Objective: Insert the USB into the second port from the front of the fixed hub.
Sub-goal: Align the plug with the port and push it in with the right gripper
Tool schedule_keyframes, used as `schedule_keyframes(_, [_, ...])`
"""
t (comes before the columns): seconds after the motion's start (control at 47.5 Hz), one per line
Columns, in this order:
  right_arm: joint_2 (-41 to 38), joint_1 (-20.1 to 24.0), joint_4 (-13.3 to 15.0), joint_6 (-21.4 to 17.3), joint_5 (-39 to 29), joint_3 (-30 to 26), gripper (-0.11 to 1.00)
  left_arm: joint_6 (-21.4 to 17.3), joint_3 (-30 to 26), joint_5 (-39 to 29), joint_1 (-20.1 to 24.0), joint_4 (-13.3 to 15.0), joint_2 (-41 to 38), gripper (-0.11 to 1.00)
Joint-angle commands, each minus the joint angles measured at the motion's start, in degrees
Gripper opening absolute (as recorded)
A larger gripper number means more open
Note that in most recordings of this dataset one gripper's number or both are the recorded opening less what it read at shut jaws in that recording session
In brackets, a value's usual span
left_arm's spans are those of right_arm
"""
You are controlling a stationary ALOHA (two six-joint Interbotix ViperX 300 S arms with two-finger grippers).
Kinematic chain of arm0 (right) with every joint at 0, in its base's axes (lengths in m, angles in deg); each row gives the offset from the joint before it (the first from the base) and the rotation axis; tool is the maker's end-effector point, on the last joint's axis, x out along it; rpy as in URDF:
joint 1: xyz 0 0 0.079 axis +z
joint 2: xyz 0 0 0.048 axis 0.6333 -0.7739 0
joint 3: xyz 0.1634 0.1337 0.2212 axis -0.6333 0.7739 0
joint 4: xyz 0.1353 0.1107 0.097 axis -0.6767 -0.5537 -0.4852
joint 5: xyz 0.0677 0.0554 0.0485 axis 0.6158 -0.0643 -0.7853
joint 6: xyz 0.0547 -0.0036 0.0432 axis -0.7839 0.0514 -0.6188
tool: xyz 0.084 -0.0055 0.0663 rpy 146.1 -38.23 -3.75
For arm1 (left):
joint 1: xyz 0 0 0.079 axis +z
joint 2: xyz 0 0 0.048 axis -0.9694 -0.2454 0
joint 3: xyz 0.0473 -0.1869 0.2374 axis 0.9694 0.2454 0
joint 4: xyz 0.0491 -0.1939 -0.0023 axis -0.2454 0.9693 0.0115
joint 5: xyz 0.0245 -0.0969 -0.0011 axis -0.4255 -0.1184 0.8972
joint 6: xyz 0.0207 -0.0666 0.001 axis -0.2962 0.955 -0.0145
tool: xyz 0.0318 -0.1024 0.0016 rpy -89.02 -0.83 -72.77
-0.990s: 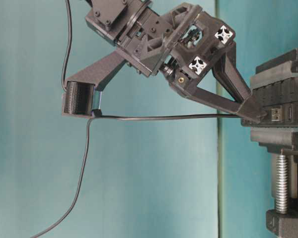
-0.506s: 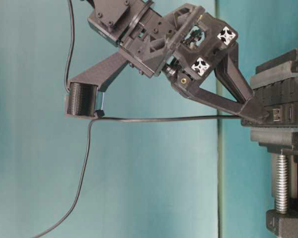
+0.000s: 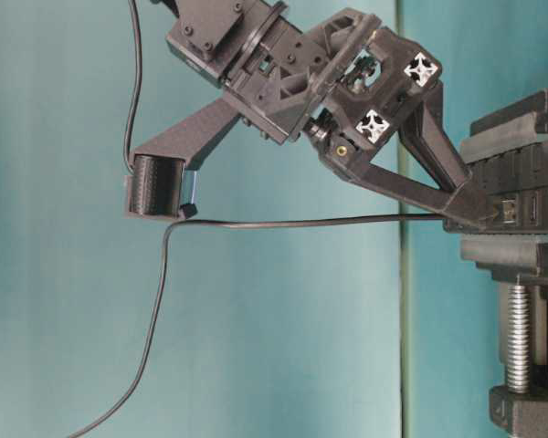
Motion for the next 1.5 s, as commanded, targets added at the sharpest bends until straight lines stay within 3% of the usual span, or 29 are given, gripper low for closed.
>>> schedule_keyframes(0.0, [-0.3, -0.1, 0.1, -0.4, -0.4, -0.3, 0.1, 0.0, -0.7, 0.5, 0.1, -0.1, 0.0, 0.0])
schedule_keyframes(1.475, [-1.8, 0.8, -0.2, -0.5, -2.3, 0.8, 0.09, 0.1, -0.6, 0.6, 0.1, -0.1, 0.0, 0.0])
